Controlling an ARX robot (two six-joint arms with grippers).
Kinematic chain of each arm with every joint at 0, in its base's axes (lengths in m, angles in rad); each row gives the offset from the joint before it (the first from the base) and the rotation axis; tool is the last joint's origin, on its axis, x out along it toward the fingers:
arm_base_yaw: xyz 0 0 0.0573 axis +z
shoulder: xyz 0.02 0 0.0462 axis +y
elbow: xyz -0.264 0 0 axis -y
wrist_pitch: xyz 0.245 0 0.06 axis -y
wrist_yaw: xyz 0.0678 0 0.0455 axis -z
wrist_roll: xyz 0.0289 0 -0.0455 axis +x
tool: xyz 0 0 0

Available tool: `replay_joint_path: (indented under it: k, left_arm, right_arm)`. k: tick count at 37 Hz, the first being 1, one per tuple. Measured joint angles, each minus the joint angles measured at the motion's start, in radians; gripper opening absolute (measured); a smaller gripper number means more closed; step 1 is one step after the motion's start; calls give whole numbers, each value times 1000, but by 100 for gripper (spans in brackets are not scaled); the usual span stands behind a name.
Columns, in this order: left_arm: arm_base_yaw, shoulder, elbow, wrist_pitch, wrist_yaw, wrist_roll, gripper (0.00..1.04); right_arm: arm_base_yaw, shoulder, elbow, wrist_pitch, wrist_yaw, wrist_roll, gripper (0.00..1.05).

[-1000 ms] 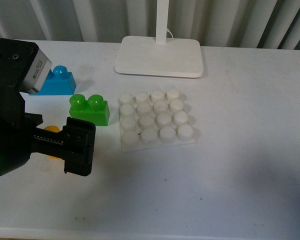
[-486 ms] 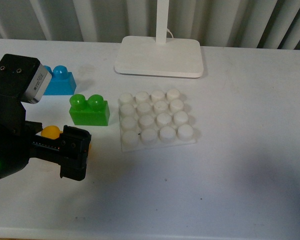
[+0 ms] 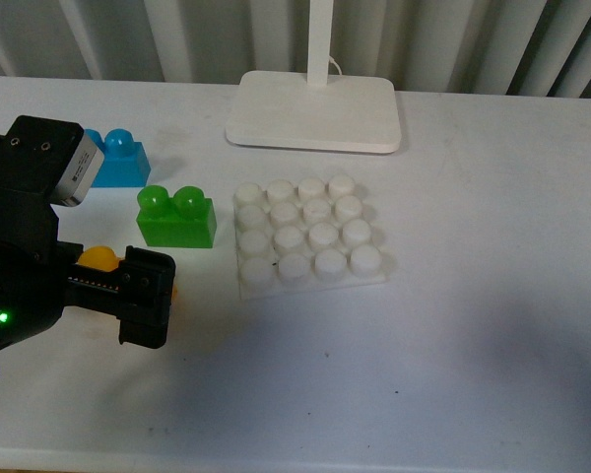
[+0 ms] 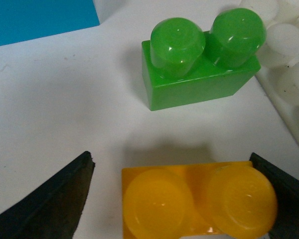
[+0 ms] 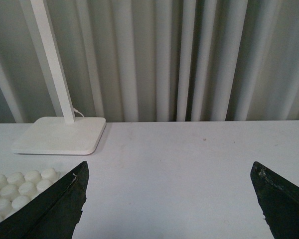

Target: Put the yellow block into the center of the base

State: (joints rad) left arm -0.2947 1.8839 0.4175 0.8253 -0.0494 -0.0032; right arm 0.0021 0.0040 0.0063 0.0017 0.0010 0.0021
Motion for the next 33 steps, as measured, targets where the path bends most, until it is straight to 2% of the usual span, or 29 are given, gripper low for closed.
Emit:
replay_joint_path:
  k: [4, 6, 13, 19, 27, 33]
  left_arm:
    - [-2, -1, 0, 0, -6, -2, 73]
    - [-8, -8, 0, -1, -11, -5, 67]
    - [-43, -66, -2, -45, -48, -25, 66]
    - [-111, -154, 13, -161, -108, -88, 66]
    - [-241, -194, 136, -299, -212, -212, 66]
    - [-302, -172, 238, -378, -274, -278, 66]
  right_arm:
    - [0, 0, 0, 0, 0, 0, 95]
    - [0, 0, 0, 0, 0, 0, 95]
    - [0, 0, 0, 0, 0, 0, 95]
    - [0, 0, 0, 0, 0, 0, 95]
    - [0, 0, 0, 0, 0, 0, 95]
    - [0, 0, 0, 0, 0, 0, 95]
